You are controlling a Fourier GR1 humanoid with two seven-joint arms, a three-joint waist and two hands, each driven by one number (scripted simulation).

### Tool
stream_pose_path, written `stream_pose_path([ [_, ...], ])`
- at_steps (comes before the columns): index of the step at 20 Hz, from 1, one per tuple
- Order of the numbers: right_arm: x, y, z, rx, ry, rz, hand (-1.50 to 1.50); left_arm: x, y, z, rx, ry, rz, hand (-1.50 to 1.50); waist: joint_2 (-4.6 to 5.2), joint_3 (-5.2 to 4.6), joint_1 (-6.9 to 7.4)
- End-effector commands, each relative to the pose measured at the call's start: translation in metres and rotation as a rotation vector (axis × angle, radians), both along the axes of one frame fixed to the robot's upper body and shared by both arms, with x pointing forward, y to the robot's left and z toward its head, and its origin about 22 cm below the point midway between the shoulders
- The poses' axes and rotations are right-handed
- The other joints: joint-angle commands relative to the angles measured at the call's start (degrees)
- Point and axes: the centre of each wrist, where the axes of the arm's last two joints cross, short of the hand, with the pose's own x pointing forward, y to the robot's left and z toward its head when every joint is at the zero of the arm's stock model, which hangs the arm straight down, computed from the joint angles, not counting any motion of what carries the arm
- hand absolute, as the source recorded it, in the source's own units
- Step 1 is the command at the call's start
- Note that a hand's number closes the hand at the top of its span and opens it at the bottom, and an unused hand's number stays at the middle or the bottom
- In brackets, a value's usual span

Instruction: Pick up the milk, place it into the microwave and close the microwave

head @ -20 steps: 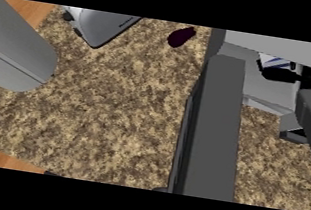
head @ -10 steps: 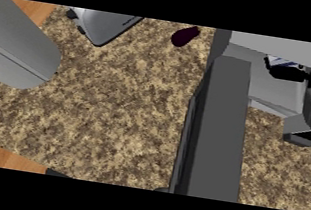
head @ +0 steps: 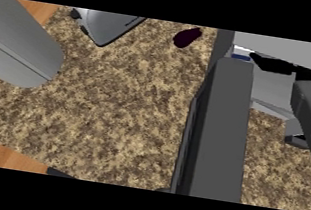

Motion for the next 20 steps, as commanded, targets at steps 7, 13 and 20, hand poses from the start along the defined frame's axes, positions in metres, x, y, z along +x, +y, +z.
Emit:
stream_pose_path([
  [7, 0.015, 0.054, 0.01, -0.081, 0.103, 0.071, -1.5, 0.01, -0.001, -0.004, 0.013, 0.019, -0.009, -1.5, -0.56, -0.48, 0.64],
  [13, 0.02, 0.107, 0.012, -0.048, 0.081, 0.07, -1.5, 0.013, -0.004, -0.012, 0.012, 0.043, -0.019, -1.5, -1.23, -0.5, -0.43],
  [20, 0.022, 0.116, 0.018, -0.034, 0.013, 0.077, -1.5, 0.014, -0.008, -0.018, 0.01, 0.069, -0.038, -1.5, -1.68, -0.42, -1.81],
])
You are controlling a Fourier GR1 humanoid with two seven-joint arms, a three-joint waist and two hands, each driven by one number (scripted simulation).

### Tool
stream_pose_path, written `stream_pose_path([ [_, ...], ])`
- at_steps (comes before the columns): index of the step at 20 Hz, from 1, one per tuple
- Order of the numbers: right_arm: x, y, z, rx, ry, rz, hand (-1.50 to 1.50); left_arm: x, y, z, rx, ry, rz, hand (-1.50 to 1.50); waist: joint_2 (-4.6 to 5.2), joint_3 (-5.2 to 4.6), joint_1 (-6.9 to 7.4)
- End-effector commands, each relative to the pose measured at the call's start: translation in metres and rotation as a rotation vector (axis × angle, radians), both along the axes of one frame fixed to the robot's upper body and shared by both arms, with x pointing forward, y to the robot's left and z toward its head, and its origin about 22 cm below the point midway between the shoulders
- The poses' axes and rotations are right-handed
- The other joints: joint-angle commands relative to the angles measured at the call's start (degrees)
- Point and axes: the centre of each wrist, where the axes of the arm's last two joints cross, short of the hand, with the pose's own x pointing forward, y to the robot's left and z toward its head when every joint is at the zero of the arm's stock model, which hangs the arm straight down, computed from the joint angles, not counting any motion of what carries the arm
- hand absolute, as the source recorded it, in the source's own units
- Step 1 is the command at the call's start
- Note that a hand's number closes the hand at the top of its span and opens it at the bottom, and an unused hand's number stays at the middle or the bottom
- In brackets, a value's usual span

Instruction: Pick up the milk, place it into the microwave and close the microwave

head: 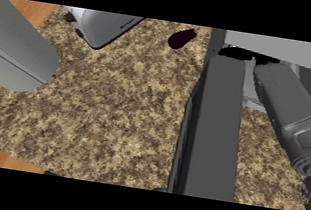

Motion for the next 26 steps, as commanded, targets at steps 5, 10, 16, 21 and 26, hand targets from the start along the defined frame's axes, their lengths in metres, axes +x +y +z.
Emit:
stream_pose_path([
  [5, 0.005, 0.005, 0.013, 0.114, -0.069, -0.069, -1.5, -0.004, -0.012, -0.019, -0.02, 0.051, -0.026, -1.5, -1.24, -0.08, -1.71],
  [10, -0.003, -0.016, -0.005, 0.06, -0.039, -0.016, -1.5, -0.003, -0.013, -0.028, -0.025, 0.069, -0.008, -1.5, -1.86, -0.13, -3.88],
  [16, -0.017, -0.038, -0.034, 0.13, 0.012, 0.028, -1.5, -0.005, -0.028, -0.044, -0.034, 0.058, -0.089, -1.5, -2.58, -0.16, -5.42],
  [21, -0.022, -0.025, -0.049, 0.308, 0.049, 0.175, -1.5, 0.005, -0.041, -0.052, -0.033, 0.076, -0.207, -1.5, -3.19, -0.13, -6.63],
  [26, -0.041, -0.025, -0.083, 0.449, 0.071, 0.292, -1.5, 0.005, -0.054, -0.077, 0.002, 0.168, -0.314, -1.5, -3.95, -0.21, -8.3],
])
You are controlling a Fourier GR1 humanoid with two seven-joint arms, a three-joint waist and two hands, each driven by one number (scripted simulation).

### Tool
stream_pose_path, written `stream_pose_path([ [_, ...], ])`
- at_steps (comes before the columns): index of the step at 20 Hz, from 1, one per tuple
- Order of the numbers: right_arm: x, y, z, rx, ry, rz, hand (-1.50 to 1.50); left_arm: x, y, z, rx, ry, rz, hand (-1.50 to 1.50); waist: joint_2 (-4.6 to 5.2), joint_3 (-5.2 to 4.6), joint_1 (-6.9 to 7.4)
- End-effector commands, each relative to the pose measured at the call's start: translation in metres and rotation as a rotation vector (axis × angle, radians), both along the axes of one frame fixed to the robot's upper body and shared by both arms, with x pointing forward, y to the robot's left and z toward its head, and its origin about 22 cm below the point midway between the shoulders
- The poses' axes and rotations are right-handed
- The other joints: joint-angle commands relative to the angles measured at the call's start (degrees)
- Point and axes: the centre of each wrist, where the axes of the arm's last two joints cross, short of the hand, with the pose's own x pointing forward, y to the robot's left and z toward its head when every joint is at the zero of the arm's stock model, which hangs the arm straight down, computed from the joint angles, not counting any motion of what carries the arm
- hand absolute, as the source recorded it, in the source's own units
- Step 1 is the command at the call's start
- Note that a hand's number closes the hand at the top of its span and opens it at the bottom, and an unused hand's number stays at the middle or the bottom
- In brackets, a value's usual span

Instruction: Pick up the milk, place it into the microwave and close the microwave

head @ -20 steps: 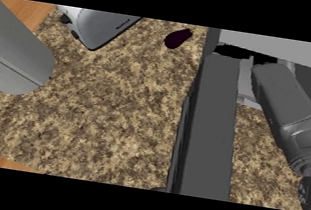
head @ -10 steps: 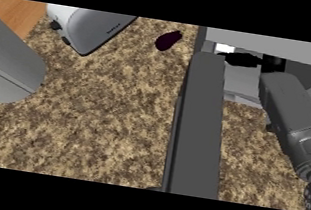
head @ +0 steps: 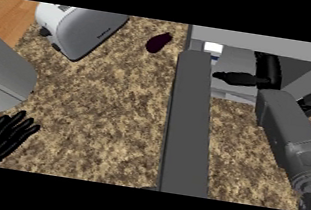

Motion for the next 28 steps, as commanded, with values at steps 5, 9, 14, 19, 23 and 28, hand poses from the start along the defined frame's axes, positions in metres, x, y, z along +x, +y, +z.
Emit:
stream_pose_path([
  [5, -0.043, 0.011, -0.069, 0.28, 0.063, 0.142, -1.5, 0.01, -0.022, -0.018, 0.069, 0.034, -0.116, -1.5, -1.21, -0.11, -2.51],
  [9, -0.061, 0.019, -0.092, 0.305, 0.052, 0.187, -1.5, 0.016, -0.018, -0.027, 0.105, 0.027, -0.117, -1.5, -1.68, -0.19, -3.3],
  [14, -0.109, 0.041, -0.141, 0.287, 0.134, 0.204, -1.5, 0.033, -0.053, -0.039, 0.119, 0.033, -0.141, -1.5, -2.28, -0.3, -4.89],
  [19, -0.15, 0.007, -0.168, 0.242, 0.169, 0.151, -1.5, 0.05, -0.071, -0.037, 0.163, 0.013, -0.144, 1.5, -2.58, -0.35, -6.14],
  [23, -0.186, -0.036, -0.181, 0.215, 0.175, 0.075, -1.5, 0.069, -0.087, -0.048, 0.192, 0.026, -0.147, 1.5, -2.42, -0.39, -6.71],
  [28, -0.233, -0.066, -0.19, 0.246, 0.157, 0.031, -1.5, 0.088, -0.115, -0.044, 0.289, -0.007, -0.215, 1.5, -2.34, -0.4, -7.09],
])
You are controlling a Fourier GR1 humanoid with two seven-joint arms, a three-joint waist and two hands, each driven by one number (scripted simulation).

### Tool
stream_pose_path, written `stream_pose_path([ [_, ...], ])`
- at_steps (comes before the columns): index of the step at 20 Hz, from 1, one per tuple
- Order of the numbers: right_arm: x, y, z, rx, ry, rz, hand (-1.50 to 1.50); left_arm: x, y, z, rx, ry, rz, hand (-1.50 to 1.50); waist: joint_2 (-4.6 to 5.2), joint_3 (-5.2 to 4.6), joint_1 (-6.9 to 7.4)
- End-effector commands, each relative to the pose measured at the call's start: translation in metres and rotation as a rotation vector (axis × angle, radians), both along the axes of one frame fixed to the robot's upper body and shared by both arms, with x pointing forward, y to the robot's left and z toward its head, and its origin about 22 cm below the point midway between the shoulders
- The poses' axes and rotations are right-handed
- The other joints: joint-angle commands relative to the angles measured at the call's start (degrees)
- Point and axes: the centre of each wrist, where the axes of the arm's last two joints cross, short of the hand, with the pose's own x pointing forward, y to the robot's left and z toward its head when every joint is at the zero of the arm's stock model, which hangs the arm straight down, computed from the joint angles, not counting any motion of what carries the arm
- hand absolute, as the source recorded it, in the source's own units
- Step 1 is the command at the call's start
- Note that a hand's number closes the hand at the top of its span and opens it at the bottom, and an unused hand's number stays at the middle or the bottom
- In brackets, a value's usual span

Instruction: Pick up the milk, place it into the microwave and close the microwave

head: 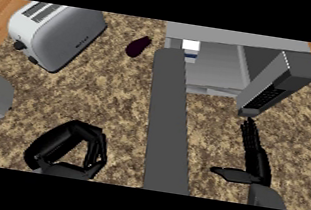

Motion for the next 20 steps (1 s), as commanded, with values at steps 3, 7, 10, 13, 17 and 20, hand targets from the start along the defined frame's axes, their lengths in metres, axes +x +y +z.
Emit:
stream_pose_path([
  [3, -0.059, -0.069, 0.005, -0.007, -0.039, -0.036, -1.5, 0.012, -0.03, -0.015, 0.079, -0.031, -0.084, 1.5, 0.15, -0.08, -0.24],
  [7, -0.094, -0.068, 0.007, 0.037, -0.074, -0.037, -1.5, 0.01, -0.061, -0.027, 0.082, -0.047, -0.106, 1.5, 0.34, -0.03, 0.37],
  [10, -0.112, -0.079, 0.019, 0.05, -0.101, -0.019, -1.5, 0.02, -0.069, -0.039, 0.109, -0.112, -0.119, 1.5, 0.57, -0.01, 0.61],
  [13, -0.124, -0.097, 0.045, 0.052, -0.147, 0.009, -1.5, 0.019, -0.086, -0.045, 0.067, -0.055, -0.138, 1.5, 0.59, -0.01, 0.5],
  [17, -0.127, -0.096, 0.071, 0.05, -0.21, 0.034, -1.5, 0.003, -0.125, -0.059, 0.093, -0.062, -0.217, 1.5, 0.71, -0.01, 0.06],
  [20, -0.121, -0.089, 0.084, 0.116, -0.223, 0.114, -1.5, -0.006, -0.146, -0.064, 0.112, -0.007, -0.239, 1.5, 0.91, 0.03, -0.28],
])
